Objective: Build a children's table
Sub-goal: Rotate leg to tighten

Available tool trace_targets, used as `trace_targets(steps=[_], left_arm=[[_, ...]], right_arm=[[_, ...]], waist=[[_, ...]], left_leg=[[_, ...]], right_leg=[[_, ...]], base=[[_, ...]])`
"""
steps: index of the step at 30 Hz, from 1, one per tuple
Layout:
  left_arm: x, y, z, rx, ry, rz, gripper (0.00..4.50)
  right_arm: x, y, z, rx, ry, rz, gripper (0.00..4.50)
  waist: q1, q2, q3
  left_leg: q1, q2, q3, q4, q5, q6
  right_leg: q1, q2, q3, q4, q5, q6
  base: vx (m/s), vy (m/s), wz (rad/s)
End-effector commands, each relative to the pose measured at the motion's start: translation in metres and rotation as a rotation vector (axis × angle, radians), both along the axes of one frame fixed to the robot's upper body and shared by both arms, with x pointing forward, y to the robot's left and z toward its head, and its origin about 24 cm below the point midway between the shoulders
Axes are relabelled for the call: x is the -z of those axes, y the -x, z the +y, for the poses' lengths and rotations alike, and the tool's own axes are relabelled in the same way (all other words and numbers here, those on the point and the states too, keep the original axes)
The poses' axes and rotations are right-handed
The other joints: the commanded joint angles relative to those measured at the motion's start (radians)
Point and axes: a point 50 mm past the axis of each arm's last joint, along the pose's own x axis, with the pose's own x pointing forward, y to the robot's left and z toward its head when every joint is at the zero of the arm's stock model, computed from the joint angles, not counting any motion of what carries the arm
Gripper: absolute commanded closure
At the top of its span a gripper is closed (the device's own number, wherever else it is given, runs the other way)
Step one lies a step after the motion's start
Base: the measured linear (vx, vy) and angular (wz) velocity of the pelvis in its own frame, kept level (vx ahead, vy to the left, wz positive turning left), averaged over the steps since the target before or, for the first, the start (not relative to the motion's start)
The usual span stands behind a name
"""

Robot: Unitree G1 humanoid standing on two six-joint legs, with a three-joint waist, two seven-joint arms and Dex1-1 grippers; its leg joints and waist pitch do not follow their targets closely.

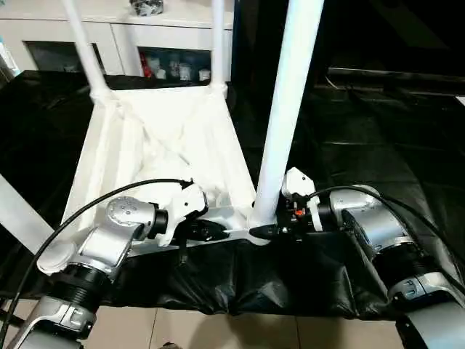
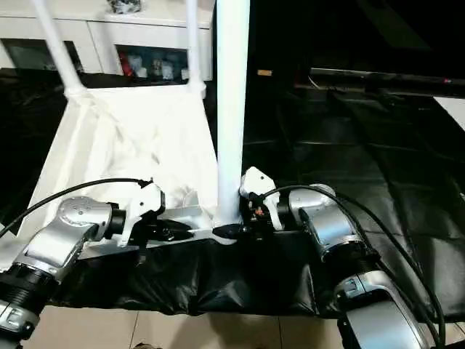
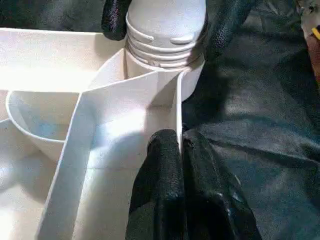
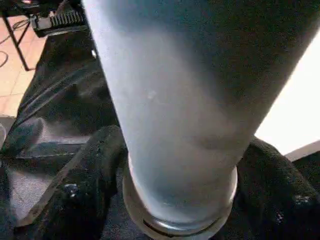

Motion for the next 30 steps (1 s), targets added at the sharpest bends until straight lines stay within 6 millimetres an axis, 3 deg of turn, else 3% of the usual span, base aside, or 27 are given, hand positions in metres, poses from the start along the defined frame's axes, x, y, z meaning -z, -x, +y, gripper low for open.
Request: trace_targets(steps=[1, 4, 12, 14, 15, 16, 17, 18, 20, 22, 24, 26, 27, 30], left_arm=[[-0.004, 0.003, -0.010, 0.048, 0.039, -0.010, 4.50], [-0.005, 0.003, -0.008, 0.038, 0.041, -0.010, 4.50], [-0.003, 0.002, -0.005, -0.018, 0.042, -0.022, 4.50], [-0.002, -0.003, -0.007, -0.066, 0.040, -0.040, 4.50], [0.000, -0.014, -0.016, -0.181, 0.049, -0.074, 4.50], [0.000, -0.014, -0.016, -0.181, 0.049, -0.074, 4.50], [0.001, -0.017, -0.022, -0.217, 0.048, -0.089, 4.50], [0.001, -0.017, -0.022, -0.217, 0.048, -0.089, 4.50], [0.002, -0.027, -0.038, -0.313, 0.045, -0.135, 4.50], [0.002, -0.033, -0.050, -0.378, 0.048, -0.164, 4.50], [0.001, -0.036, -0.057, -0.409, 0.059, -0.172, 4.50], [0.000, -0.036, -0.067, -0.406, 0.071, -0.180, 4.50], [0.000, -0.036, -0.067, -0.406, 0.071, -0.180, 4.50], [-0.001, -0.034, -0.072, -0.374, 0.084, -0.184, 4.50]], right_arm=[[-0.001, 0.001, 0.004, -0.040, 0.021, -0.008, 1.37], [-0.001, 0.000, 0.005, -0.044, 0.022, -0.006, 1.68], [0.003, -0.002, 0.020, 0.049, -0.057, -0.024, 1.78], [0.006, -0.007, 0.024, 0.132, -0.072, -0.040, 1.78], [0.012, -0.016, 0.035, 0.333, -0.103, -0.056, 1.79], [0.012, -0.016, 0.035, 0.333, -0.103, -0.056, 1.79], [0.015, -0.020, 0.040, 0.427, -0.118, -0.056, 1.80], [0.015, -0.020, 0.040, 0.427, -0.118, -0.056, 1.80], [0.021, -0.026, 0.053, 0.605, -0.106, -0.068, 1.80], [0.024, -0.029, 0.064, 0.727, -0.103, -0.066, 1.80], [0.023, -0.029, 0.071, 0.762, -0.125, -0.055, 1.80], [0.019, -0.029, 0.082, 0.760, -0.162, -0.056, 1.80], [0.019, -0.029, 0.082, 0.760, -0.162, -0.056, 1.45], [0.013, -0.029, 0.088, 0.717, -0.211, -0.068, 1.08]], waist=[[0.002, -0.013, -0.070], [0.002, -0.016, -0.069], [-0.006, -0.020, -0.068], [-0.018, -0.021, -0.066], [-0.021, -0.016, -0.066], [-0.021, -0.016, -0.066], [-0.027, -0.020, -0.064], [-0.028, -0.021, -0.064], [-0.029, -0.011, -0.064], [-0.034, -0.011, -0.065], [-0.033, -0.010, -0.068], [-0.030, -0.009, -0.073], [-0.029, -0.010, -0.074], [-0.021, -0.011, -0.078]], left_leg=[[0.022, 0.026, -0.006, -0.064, -0.187, 0.055], [0.023, 0.026, -0.006, -0.065, -0.195, 0.051], [0.023, 0.024, -0.007, -0.066, -0.202, 0.036], [0.022, 0.023, -0.010, -0.070, -0.238, 0.016], [0.022, 0.023, -0.011, -0.070, -0.243, 0.006], [0.022, 0.023, -0.011, -0.070, -0.243, 0.006], [0.027, 0.020, -0.015, -0.072, -0.300, -0.027], [0.026, 0.020, -0.016, -0.073, -0.307, -0.029], [0.030, 0.021, -0.016, -0.074, -0.313, -0.030], [0.030, 0.019, -0.018, -0.075, -0.326, -0.044], [0.030, 0.019, -0.015, -0.073, -0.317, -0.038], [0.023, 0.017, -0.013, -0.071, -0.269, -0.014], [0.023, 0.017, -0.012, -0.069, -0.258, -0.007], [0.018, 0.016, -0.009, -0.064, -0.204, 0.026]], right_leg=[[0.043, -0.040, 0.031, -0.061, -0.184, -0.240], [0.043, -0.040, 0.031, -0.062, -0.192, -0.236], [0.041, -0.038, 0.032, -0.061, -0.190, -0.233], [0.039, -0.039, 0.032, -0.067, -0.240, -0.223], [0.039, -0.038, 0.033, -0.066, -0.247, -0.219], [0.039, -0.038, 0.033, -0.066, -0.247, -0.219], [0.034, -0.042, 0.033, -0.078, -0.363, -0.186], [0.034, -0.043, 0.032, -0.080, -0.378, -0.179], [0.027, -0.040, 0.034, -0.084, -0.370, -0.172], [0.027, -0.039, 0.032, -0.085, -0.377, -0.167], [0.028, -0.037, 0.033, -0.085, -0.337, -0.169], [0.035, -0.034, 0.033, -0.075, -0.235, -0.185], [0.037, -0.035, 0.033, -0.073, -0.217, -0.189], [0.043, -0.036, 0.033, -0.066, -0.153, -0.204]], base=[[0.000, 0.000, 0.00], [0.000, 0.000, 0.00], [0.000, 0.000, 0.00], [0.000, 0.000, 0.00], [0.000, 0.000, 0.00], [0.000, 0.000, 0.00], [0.000, 0.000, 0.00], [0.000, 0.000, 0.00], [0.000, 0.000, 0.00], [0.000, 0.000, 0.00], [0.000, 0.000, 0.00], [0.000, 0.000, 0.00], [0.000, 0.000, 0.00], [0.000, 0.000, 0.00]])
